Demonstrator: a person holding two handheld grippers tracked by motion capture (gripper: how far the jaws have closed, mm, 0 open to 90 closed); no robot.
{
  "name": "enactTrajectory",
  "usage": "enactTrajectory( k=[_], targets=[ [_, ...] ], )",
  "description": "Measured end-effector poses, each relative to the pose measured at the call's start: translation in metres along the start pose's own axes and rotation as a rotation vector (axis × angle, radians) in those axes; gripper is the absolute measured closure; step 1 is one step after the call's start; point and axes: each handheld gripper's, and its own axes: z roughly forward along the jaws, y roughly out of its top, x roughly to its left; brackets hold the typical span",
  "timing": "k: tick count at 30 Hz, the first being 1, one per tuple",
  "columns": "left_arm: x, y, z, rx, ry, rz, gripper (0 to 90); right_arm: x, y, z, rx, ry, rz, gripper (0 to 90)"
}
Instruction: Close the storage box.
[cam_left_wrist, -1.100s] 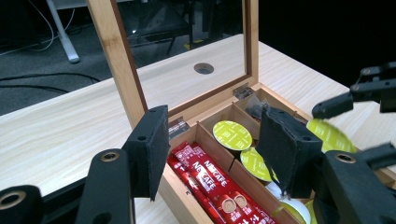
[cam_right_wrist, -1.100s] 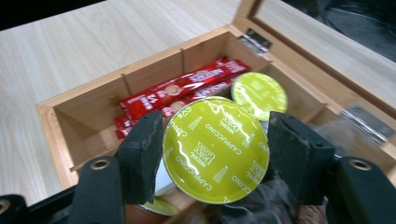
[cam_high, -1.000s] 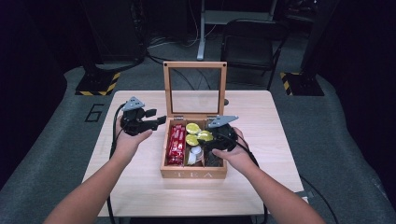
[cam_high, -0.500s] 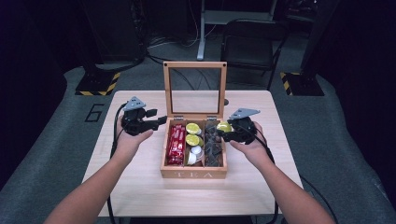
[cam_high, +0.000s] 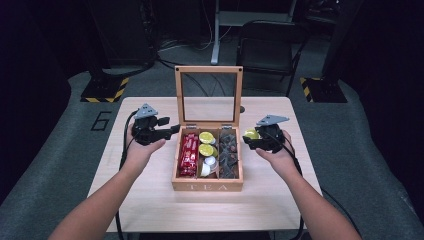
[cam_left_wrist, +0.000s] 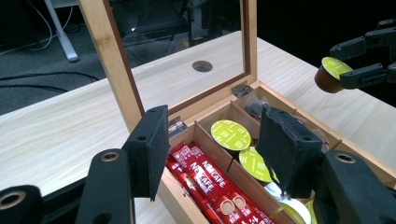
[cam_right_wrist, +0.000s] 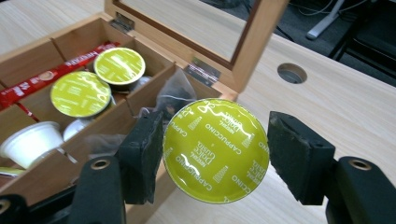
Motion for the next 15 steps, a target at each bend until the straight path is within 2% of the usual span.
enactTrajectory(
  k=[15],
  targets=[
    [-0.001, -0.001, 0.001, 0.002, 0.002, -0.004, 43.4, -0.024, -0.022, -0.003, 0.027, -0.065, 0.058, 36.7]
  ],
)
